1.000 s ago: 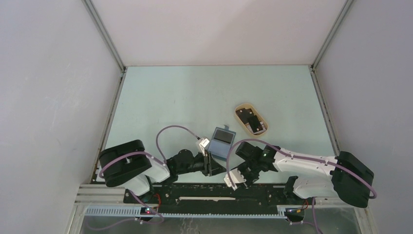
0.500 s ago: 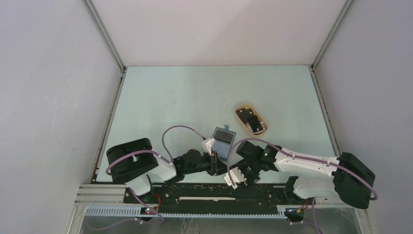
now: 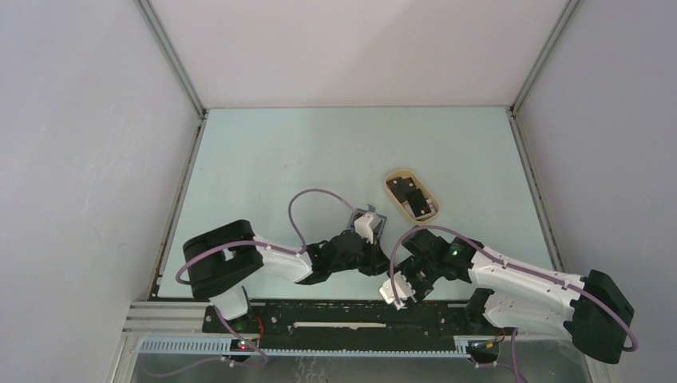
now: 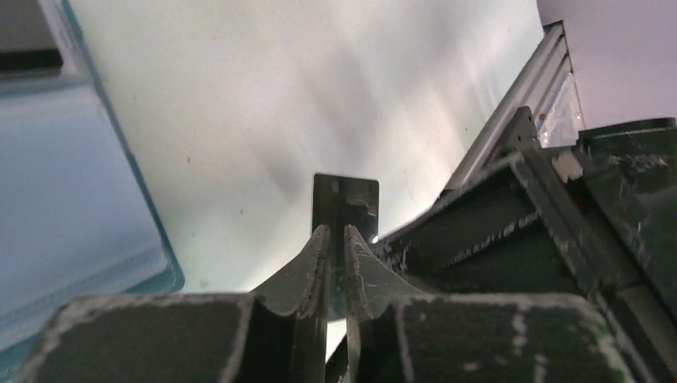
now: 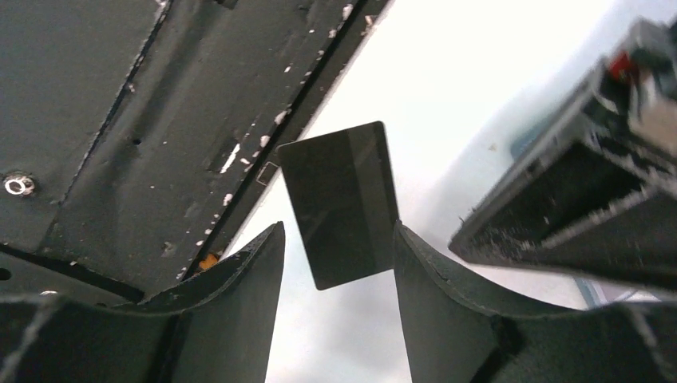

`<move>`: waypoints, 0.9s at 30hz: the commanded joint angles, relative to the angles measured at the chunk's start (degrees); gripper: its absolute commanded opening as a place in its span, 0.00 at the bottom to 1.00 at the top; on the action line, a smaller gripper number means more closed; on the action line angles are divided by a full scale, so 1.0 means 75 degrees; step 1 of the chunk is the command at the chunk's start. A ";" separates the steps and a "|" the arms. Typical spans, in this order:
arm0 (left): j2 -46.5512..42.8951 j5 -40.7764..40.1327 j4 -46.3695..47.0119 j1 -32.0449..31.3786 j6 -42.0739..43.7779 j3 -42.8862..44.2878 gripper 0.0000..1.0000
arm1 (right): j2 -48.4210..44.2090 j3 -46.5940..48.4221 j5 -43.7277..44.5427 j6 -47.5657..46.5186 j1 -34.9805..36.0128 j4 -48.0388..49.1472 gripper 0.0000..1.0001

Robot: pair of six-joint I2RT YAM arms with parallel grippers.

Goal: Put the credit cards into the card holder
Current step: Pick up the credit card at the corner of the board.

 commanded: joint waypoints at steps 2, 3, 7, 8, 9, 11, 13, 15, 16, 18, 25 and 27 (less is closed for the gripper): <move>0.0560 -0.0214 -0.0839 -0.0033 0.0334 0.0855 0.12 | -0.0128 -0.0200 -0.0174 -0.0509 0.0021 -0.0237 0.60; 0.0653 -0.0190 -0.0884 -0.0036 0.0321 0.0928 0.10 | -0.0122 -0.0234 -0.0167 -0.0521 0.0034 -0.0199 0.60; 0.0920 -0.0164 -0.1171 -0.0036 0.0356 0.1185 0.08 | -0.0068 -0.0489 0.0128 -0.0453 0.0296 0.0275 0.63; 0.0963 -0.0187 -0.1268 -0.0036 0.0373 0.1244 0.08 | -0.0039 -0.0553 0.0268 -0.0390 0.0383 0.0471 0.66; 0.0995 -0.0215 -0.1365 -0.0037 0.0393 0.1289 0.08 | -0.0006 -0.0594 0.0352 -0.0304 0.0460 0.0607 0.67; 0.1063 -0.0220 -0.1534 -0.0032 0.0432 0.1371 0.08 | 0.0094 -0.0608 0.0439 -0.0177 0.0632 0.0770 0.70; 0.1140 -0.0184 -0.1655 -0.0036 0.0468 0.1435 0.08 | 0.0209 -0.0609 0.0502 -0.0085 0.0851 0.0877 0.71; 0.1210 -0.0114 -0.1716 -0.0037 0.0482 0.1475 0.08 | 0.0342 -0.0618 0.0581 -0.0013 0.1009 0.0947 0.71; 0.1239 -0.0079 -0.1740 -0.0037 0.0493 0.1489 0.08 | 0.0388 -0.0621 0.0635 0.0020 0.1066 0.0984 0.71; 0.1315 0.0036 -0.1757 -0.0037 0.0512 0.1503 0.07 | 0.0417 -0.0630 0.0718 0.0088 0.1174 0.1094 0.72; 0.1579 0.0519 -0.1781 -0.0132 0.0580 0.1677 0.06 | 0.0436 -0.0685 0.0887 0.0168 0.1269 0.1268 0.71; 0.1653 0.0617 -0.1787 -0.0190 0.0568 0.1722 0.06 | 0.0429 -0.0691 0.0898 0.0167 0.1270 0.1287 0.71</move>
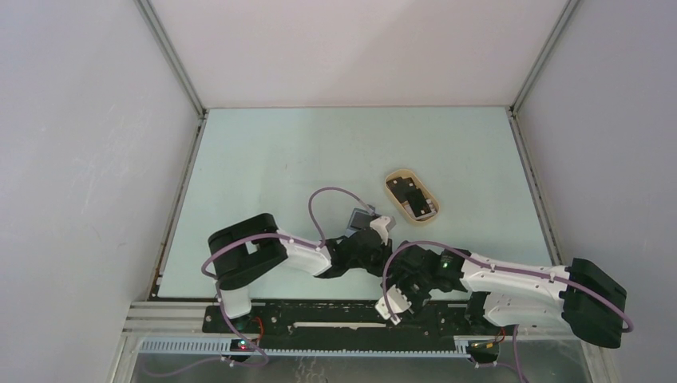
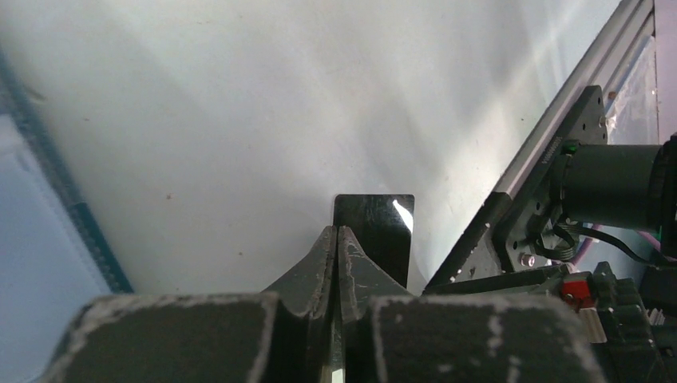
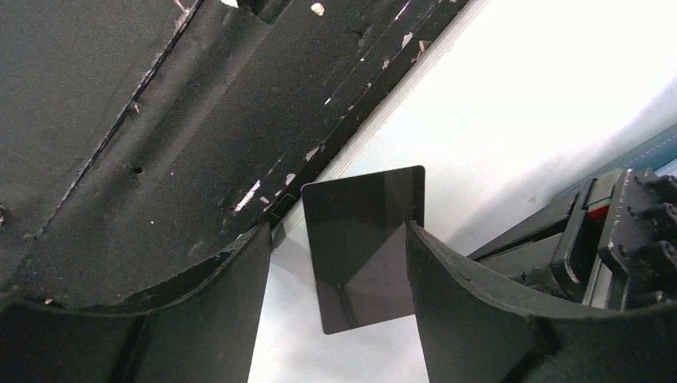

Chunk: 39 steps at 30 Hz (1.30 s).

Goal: Put the credit cards into the card holder
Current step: Pick up the credit card at the corner of the board.

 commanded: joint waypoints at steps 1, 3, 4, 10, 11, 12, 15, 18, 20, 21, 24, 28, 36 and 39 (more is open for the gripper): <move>0.0324 0.0351 -0.0380 -0.0182 0.0267 0.0195 0.06 | 0.0018 -0.0065 0.0180 0.0077 0.0083 0.0330 0.71; 0.0353 0.0373 -0.0379 -0.0200 0.0217 0.0156 0.06 | 0.0044 -0.0068 0.0208 0.0066 0.0087 0.0314 0.70; 0.0337 0.0394 -0.0379 -0.0201 0.0204 0.0123 0.06 | 0.0061 -0.0078 0.0235 0.0055 0.0092 0.0324 0.70; 0.0329 0.0499 -0.0361 -0.0256 0.0154 -0.0003 0.06 | 0.0049 -0.0112 0.0283 0.0041 0.0119 0.0374 0.67; 0.0348 0.0539 -0.0353 -0.0265 0.0137 -0.0009 0.06 | 0.0064 -0.0120 0.0286 0.0041 0.0127 0.0368 0.67; 0.0352 0.0567 -0.0339 -0.0279 0.0125 -0.0020 0.06 | 0.0074 -0.0126 0.0297 0.0033 0.0132 0.0361 0.67; 0.0371 0.0620 -0.0290 -0.0303 0.0068 -0.0069 0.06 | 0.0080 -0.0177 0.0308 0.0015 0.0167 0.0385 0.67; 0.0364 0.0655 -0.0221 -0.0312 0.0018 -0.0147 0.06 | 0.0103 -0.0194 0.0340 0.0057 0.0208 0.0413 0.67; 0.0371 0.0682 -0.0163 -0.0318 -0.0018 -0.0204 0.06 | 0.0087 -0.0188 0.0389 0.0123 0.0226 0.0460 0.66; 0.0368 0.0702 -0.0132 -0.0318 -0.0031 -0.0228 0.05 | 0.0055 -0.0185 0.0408 0.0157 0.0237 0.0491 0.66; 0.0391 0.0725 -0.0082 -0.0318 -0.0062 -0.0284 0.05 | -0.0076 -0.0185 0.0429 0.0265 0.0244 0.0546 0.64; 0.0384 0.0726 -0.0052 -0.0318 -0.0080 -0.0351 0.05 | -0.0286 -0.0152 0.0395 0.0372 0.0218 0.0527 0.60; 0.0435 0.0705 -0.0008 -0.0306 -0.0081 -0.0378 0.05 | -0.0414 -0.0062 0.0322 0.0460 0.0182 0.0433 0.54; 0.0460 0.0724 -0.0004 -0.0312 -0.0081 -0.0379 0.05 | -0.0474 -0.0050 0.0323 0.0500 0.0160 0.0420 0.54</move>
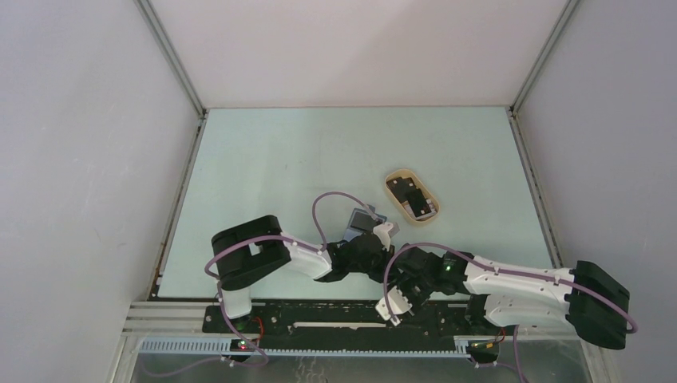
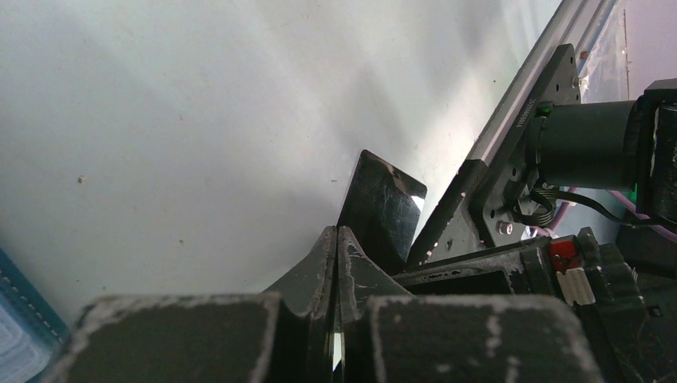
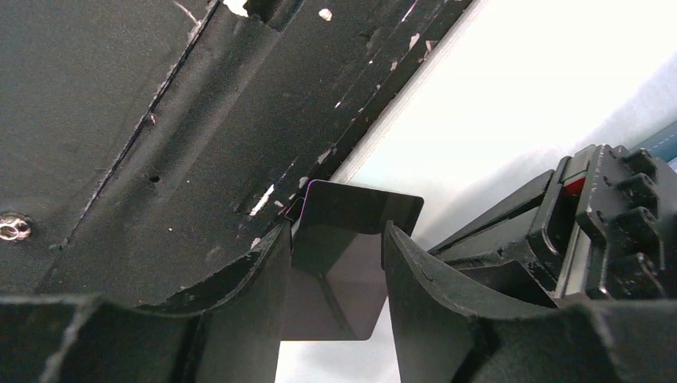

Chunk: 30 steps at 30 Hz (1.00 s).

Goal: Put the credit cards into the card holder
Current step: Pick up the credit card at the corner of the board.

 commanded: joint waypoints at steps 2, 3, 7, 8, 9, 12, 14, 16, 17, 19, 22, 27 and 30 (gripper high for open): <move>0.0295 0.0110 -0.0475 -0.0075 0.0036 -0.0268 0.05 | -0.0268 0.0125 0.0179 0.0024 -0.0046 0.0358 0.53; 0.0303 0.0124 -0.0466 -0.0073 0.0036 -0.0268 0.05 | -0.0286 0.0130 0.0179 0.0035 -0.0056 0.0340 0.53; 0.0326 0.0134 -0.0445 -0.0062 0.0036 -0.0279 0.05 | -0.0377 0.0142 0.0179 0.0046 -0.0113 0.0318 0.52; 0.0327 0.0129 -0.0444 -0.0061 0.0036 -0.0279 0.05 | -0.0387 0.0153 0.0179 0.0062 -0.0128 0.0322 0.52; 0.0333 0.0125 -0.0441 -0.0052 0.0036 -0.0285 0.05 | -0.0403 0.0163 0.0185 0.0072 -0.0141 0.0300 0.51; 0.0343 0.0139 -0.0419 -0.0038 0.0036 -0.0309 0.05 | -0.0495 0.0176 0.0219 0.0088 -0.0186 0.0285 0.50; 0.0350 0.0148 -0.0407 -0.0015 0.0025 -0.0326 0.05 | -0.0579 0.0177 0.0225 0.0099 -0.0256 0.0271 0.49; 0.0373 0.0149 -0.0397 0.0006 0.0013 -0.0350 0.05 | -0.0635 0.0177 0.0234 0.0117 -0.0320 0.0258 0.48; 0.0376 0.0145 -0.0384 0.0015 0.0006 -0.0356 0.05 | -0.0669 0.0177 0.0247 0.0118 -0.0339 0.0257 0.48; 0.0386 0.0155 -0.0384 0.0031 -0.0011 -0.0380 0.05 | -0.0746 0.0177 0.0249 0.0119 -0.0403 0.0245 0.47; 0.0410 0.0172 -0.0337 0.0066 -0.0040 -0.0407 0.05 | -0.0811 0.0177 0.0309 0.0116 -0.0457 0.0260 0.46; 0.0444 0.0221 -0.0245 0.0125 -0.0101 -0.0455 0.05 | -0.0921 0.0177 0.0376 0.0134 -0.0546 0.0285 0.43; 0.0436 0.0249 -0.0184 0.0166 -0.0136 -0.0504 0.05 | -0.0970 0.0177 0.0451 0.0145 -0.0583 0.0303 0.41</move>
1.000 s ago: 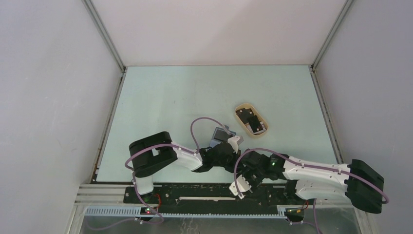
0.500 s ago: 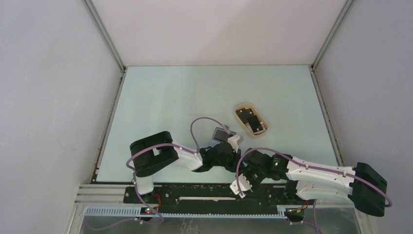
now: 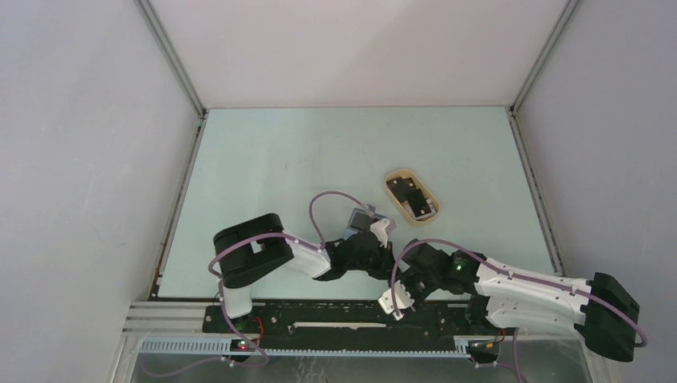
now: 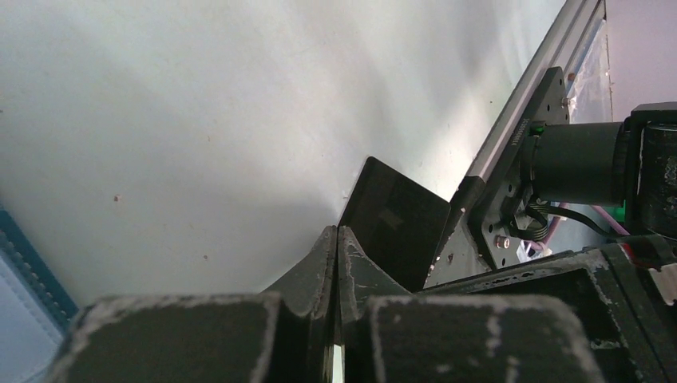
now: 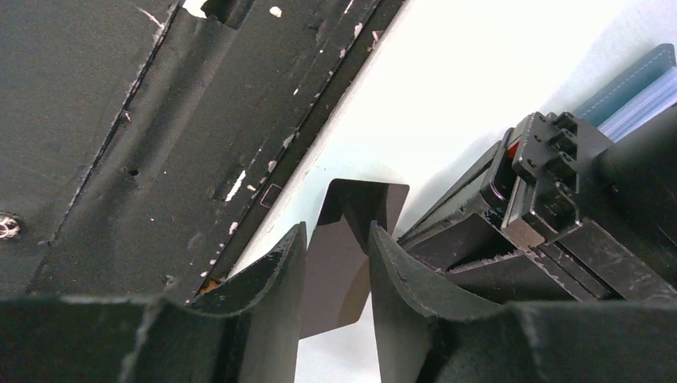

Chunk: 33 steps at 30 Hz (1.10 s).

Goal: Put the credit cards into the card holder
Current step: Pick up the credit card at the corner of the board.

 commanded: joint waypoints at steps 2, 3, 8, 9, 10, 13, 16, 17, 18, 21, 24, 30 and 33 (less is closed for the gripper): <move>0.0297 0.0208 -0.0633 0.0007 -0.0052 -0.0411 0.05 | -0.0183 0.0170 0.0564 -0.0052 -0.0192 0.0449 0.40; 0.0293 0.0212 -0.0601 0.0020 -0.0074 -0.0428 0.05 | -0.0197 0.0172 0.0595 -0.0052 -0.0196 0.0469 0.39; 0.0252 0.0179 -0.0486 0.0074 -0.0155 -0.0531 0.05 | -0.0255 0.0177 0.0717 0.0003 -0.0236 0.0535 0.34; 0.0251 0.0179 -0.0468 0.0080 -0.0154 -0.0543 0.05 | -0.0268 0.0172 0.0735 0.0015 -0.0248 0.0547 0.34; 0.0251 0.0178 -0.0442 0.0089 -0.0171 -0.0549 0.05 | -0.0287 0.0176 0.0757 0.0027 -0.0254 0.0558 0.33; 0.0252 0.0199 -0.0400 0.0109 -0.0195 -0.0582 0.05 | -0.0338 0.0169 0.0822 0.0069 -0.0288 0.0595 0.31; 0.0265 0.0214 -0.0340 0.0137 -0.0226 -0.0619 0.05 | -0.0367 0.0170 0.0876 0.0095 -0.0333 0.0645 0.28; 0.0262 0.0212 -0.0312 0.0149 -0.0237 -0.0643 0.05 | -0.0377 0.0175 0.0884 0.0100 -0.0333 0.0649 0.27; 0.0260 0.0216 -0.0270 0.0159 -0.0246 -0.0661 0.05 | -0.0389 0.0171 0.0907 0.0101 -0.0345 0.0670 0.25; 0.0240 0.0226 -0.0145 0.0194 -0.0309 -0.0739 0.05 | -0.0397 0.0169 0.0942 0.0123 -0.0357 0.0700 0.21; 0.0246 0.0261 0.0032 0.0248 -0.0396 -0.0832 0.05 | -0.0400 0.0173 0.0989 0.0135 -0.0371 0.0737 0.16; 0.0248 0.0297 0.0202 0.0303 -0.0463 -0.0918 0.05 | -0.0375 0.0166 0.1034 0.0179 -0.0384 0.0786 0.02; 0.0188 0.0262 0.0344 0.0335 -0.0518 -0.1005 0.06 | -0.0349 0.0178 0.0988 0.0157 -0.0380 0.0734 0.00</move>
